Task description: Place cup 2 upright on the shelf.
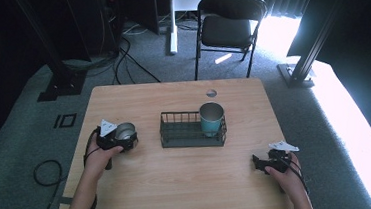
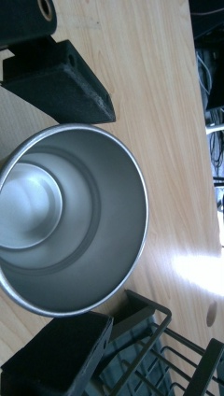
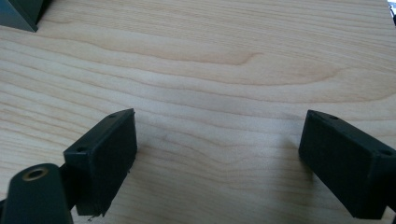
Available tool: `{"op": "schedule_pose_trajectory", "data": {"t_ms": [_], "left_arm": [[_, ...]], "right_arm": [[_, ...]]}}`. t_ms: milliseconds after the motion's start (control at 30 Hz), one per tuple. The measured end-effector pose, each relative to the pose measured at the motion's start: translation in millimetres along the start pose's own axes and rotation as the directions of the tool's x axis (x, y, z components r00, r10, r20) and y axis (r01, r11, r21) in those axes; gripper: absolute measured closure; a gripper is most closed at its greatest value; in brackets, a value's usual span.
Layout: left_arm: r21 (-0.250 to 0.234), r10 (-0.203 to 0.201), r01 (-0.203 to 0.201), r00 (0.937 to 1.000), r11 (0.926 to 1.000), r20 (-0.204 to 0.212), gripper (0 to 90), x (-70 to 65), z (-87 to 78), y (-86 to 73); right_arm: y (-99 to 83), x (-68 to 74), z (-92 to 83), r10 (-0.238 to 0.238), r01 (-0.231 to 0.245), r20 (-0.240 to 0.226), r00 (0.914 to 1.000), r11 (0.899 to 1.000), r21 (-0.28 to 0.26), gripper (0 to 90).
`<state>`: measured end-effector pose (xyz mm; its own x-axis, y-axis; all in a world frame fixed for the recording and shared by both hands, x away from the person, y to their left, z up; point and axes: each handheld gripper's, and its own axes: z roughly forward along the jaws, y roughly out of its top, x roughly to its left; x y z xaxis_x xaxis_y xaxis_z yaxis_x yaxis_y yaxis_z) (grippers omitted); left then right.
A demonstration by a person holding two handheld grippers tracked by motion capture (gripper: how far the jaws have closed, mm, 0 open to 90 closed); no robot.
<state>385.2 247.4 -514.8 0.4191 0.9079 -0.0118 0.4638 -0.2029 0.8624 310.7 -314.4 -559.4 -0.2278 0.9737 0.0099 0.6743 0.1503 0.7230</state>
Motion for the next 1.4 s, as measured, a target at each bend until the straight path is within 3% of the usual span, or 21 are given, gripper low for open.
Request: {"op": "schedule_pose_trajectory", "data": {"t_ms": [33, 67, 167, 400, 767, 1067, 1133, 1400], "left_arm": [[-0.002, 0.004, -0.004, 1.0000, 1.0000, -0.004, 12.2, -0.4, -0.3, 0.4], [0.002, 0.000, 0.000, 1.0000, 1.0000, -0.007, 13.4, -0.7, -0.4, 0.8], [0.005, 0.013, -0.013, 0.9999, 0.9999, -0.006, 13.7, -1.8, -0.4, 2.0], [-0.014, 0.003, -0.003, 1.0000, 0.9999, 0.002, 13.9, -2.4, -5.7, 9.3], [-0.042, 0.022, -0.020, 0.9986, 0.9989, 0.048, 13.9, -11.5, -16.1, 30.1], [-0.079, 0.058, -0.051, 0.9938, 0.9956, 0.095, 13.9, -26.1, -33.4, 58.8], [-0.093, 0.065, -0.054, 0.9907, 0.9942, 0.120, 13.9, -29.3, -38.2, 66.0], [-0.144, 0.124, -0.101, 0.9799, 0.9844, 0.157, 13.9, -44.7, -50.8, 97.0]], "right_arm": [[0.0, 0.0, 0.0, 0.000, 0.000, 0.000, 1.0000, 1.000, 0.000, 11.0], [0.0, 0.0, 0.0, 0.000, 0.000, 0.000, 1.0000, 1.000, 0.000, 11.0], [0.0, 0.0, 0.0, 0.000, 0.000, 0.000, 1.0000, 1.000, 0.000, 11.0], [0.0, 0.0, 0.0, 0.000, 0.000, 0.000, 1.0000, 1.000, 0.000, 11.0], [0.0, 0.0, 0.0, 0.000, 0.000, 0.000, 1.0000, 1.000, 0.000, 11.0], [0.0, 0.0, 0.0, 0.000, 0.000, 0.000, 1.0000, 1.000, 0.000, 11.0], [0.0, 0.0, 0.0, 0.000, 0.000, 0.000, 1.0000, 1.000, 0.000, 11.0], [0.0, -0.1, 0.0, -0.001, 0.001, 0.000, 1.0000, 1.000, 0.000, 11.0]]}}
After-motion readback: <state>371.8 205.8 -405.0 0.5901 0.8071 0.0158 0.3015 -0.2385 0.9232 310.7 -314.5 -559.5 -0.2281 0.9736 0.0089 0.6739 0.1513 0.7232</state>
